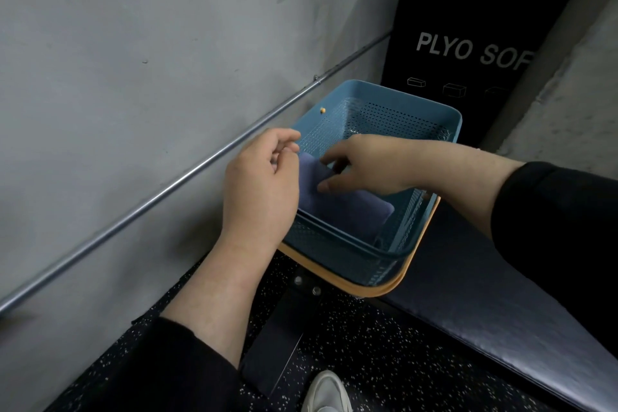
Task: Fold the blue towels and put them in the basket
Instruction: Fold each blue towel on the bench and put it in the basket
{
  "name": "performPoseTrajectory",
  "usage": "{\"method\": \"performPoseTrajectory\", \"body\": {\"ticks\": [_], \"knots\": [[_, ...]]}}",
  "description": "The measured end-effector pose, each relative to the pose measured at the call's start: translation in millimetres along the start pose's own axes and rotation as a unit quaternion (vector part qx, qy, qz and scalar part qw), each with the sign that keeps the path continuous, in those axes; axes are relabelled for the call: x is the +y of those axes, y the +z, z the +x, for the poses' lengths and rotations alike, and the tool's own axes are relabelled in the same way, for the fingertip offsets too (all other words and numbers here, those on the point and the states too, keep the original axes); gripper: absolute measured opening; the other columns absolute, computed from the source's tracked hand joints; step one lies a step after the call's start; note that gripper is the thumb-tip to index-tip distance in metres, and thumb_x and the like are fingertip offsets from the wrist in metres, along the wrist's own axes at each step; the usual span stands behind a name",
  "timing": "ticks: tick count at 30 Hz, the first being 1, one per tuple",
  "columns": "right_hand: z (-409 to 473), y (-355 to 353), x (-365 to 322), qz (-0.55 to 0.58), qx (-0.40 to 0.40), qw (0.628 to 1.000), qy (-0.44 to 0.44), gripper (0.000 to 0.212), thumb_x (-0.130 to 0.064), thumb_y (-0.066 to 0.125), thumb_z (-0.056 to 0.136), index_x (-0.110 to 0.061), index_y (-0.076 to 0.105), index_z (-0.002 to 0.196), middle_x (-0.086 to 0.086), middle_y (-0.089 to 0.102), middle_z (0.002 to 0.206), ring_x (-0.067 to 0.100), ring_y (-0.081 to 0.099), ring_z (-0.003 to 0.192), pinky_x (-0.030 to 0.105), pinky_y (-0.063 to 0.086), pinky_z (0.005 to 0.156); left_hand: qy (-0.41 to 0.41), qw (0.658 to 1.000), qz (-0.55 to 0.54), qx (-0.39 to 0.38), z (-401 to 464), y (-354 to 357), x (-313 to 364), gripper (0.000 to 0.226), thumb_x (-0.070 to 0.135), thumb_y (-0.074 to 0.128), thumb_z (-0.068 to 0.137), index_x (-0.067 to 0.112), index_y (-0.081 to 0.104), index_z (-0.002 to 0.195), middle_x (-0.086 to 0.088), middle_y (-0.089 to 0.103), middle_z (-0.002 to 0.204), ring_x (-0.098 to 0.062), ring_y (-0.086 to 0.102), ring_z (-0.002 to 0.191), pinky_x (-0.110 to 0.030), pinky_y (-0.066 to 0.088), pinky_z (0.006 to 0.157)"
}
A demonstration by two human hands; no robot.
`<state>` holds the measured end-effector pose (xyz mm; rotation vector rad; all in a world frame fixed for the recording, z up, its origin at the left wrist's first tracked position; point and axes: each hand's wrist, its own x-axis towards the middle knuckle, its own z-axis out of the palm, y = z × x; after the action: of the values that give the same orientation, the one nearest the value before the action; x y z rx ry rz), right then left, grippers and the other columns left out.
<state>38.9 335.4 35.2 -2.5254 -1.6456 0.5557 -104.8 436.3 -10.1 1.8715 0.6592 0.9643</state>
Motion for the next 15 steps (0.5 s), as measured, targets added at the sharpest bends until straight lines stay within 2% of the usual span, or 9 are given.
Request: {"method": "performPoseTrajectory", "body": {"ticks": [3, 5, 7, 9, 12, 15], "knots": [[1.4, -0.4, -0.4, 0.055, 0.023, 0.998, -0.015, 0.048, -0.051, 0.064, 0.090, -0.035, 0.055, 0.133, -0.015, 0.063, 0.110, 0.012, 0.060, 0.100, 0.026, 0.043, 0.084, 0.003, 1.000, 0.001, 0.001, 0.0, 0.4, 0.9, 0.032, 0.022, 0.047, 0.085, 0.024, 0.072, 0.105, 0.013, 0.072, 0.092, -0.003, 0.068, 0.089, -0.031, 0.056, 0.088], [1.5, -0.2, -2.9, 0.066, 0.025, 0.997, -0.011, 0.055, -0.050, 0.064, 0.091, -0.036, 0.047, 0.142, -0.012, 0.063, 0.120, 0.012, 0.059, 0.104, 0.026, 0.042, 0.087, 0.005, 1.000, -0.002, 0.001, 0.0, 0.7, 1.7, 0.032, 0.022, 0.047, 0.085, 0.023, 0.072, 0.105, 0.014, 0.071, 0.091, -0.003, 0.068, 0.089, -0.031, 0.056, 0.087], [2.0, 2.1, -4.3, 0.044, -0.001, 0.999, -0.001, 0.051, -0.054, 0.062, 0.090, -0.037, 0.049, 0.136, -0.013, 0.062, 0.113, 0.014, 0.059, 0.100, 0.029, 0.043, 0.084, 0.007, 1.000, -0.003, 0.001, 0.2, 0.7, 1.1, 0.033, 0.022, 0.047, 0.085, 0.022, 0.072, 0.106, 0.013, 0.072, 0.092, -0.004, 0.068, 0.089, -0.032, 0.056, 0.088], [2.6, 5.1, -5.0, 0.014, -0.023, 1.000, 0.008, 0.037, -0.058, 0.060, 0.089, -0.036, 0.057, 0.118, -0.013, 0.063, 0.100, 0.015, 0.059, 0.092, 0.033, 0.043, 0.077, 0.008, 1.000, -0.003, 0.001, 0.7, 0.7, -0.5, 0.033, 0.021, 0.047, 0.085, 0.022, 0.072, 0.106, 0.012, 0.072, 0.092, -0.004, 0.068, 0.091, -0.034, 0.056, 0.089], [4.2, 8.1, -6.0, 0.007, -0.020, 1.000, 0.004, 0.031, -0.054, 0.058, 0.091, -0.030, 0.065, 0.109, -0.008, 0.066, 0.100, 0.015, 0.060, 0.088, 0.034, 0.046, 0.077, 0.008, 1.000, -0.003, 0.000, 1.4, 0.6, -2.3, 0.032, 0.020, 0.047, 0.085, 0.022, 0.072, 0.105, 0.012, 0.072, 0.092, -0.004, 0.068, 0.091, -0.035, 0.056, 0.090], [3.4, 6.4, -8.0, 0.116, 0.007, 0.993, -0.007, 0.027, -0.049, 0.060, 0.093, -0.032, 0.070, 0.111, -0.006, 0.069, 0.090, 0.011, 0.061, 0.078, 0.033, 0.051, 0.074, 0.010, 1.000, -0.002, 0.001, 2.2, 0.9, -1.8, 0.032, 0.022, 0.048, 0.084, 0.022, 0.072, 0.105, 0.013, 0.072, 0.091, -0.005, 0.068, 0.090, -0.035, 0.056, 0.089]]}}
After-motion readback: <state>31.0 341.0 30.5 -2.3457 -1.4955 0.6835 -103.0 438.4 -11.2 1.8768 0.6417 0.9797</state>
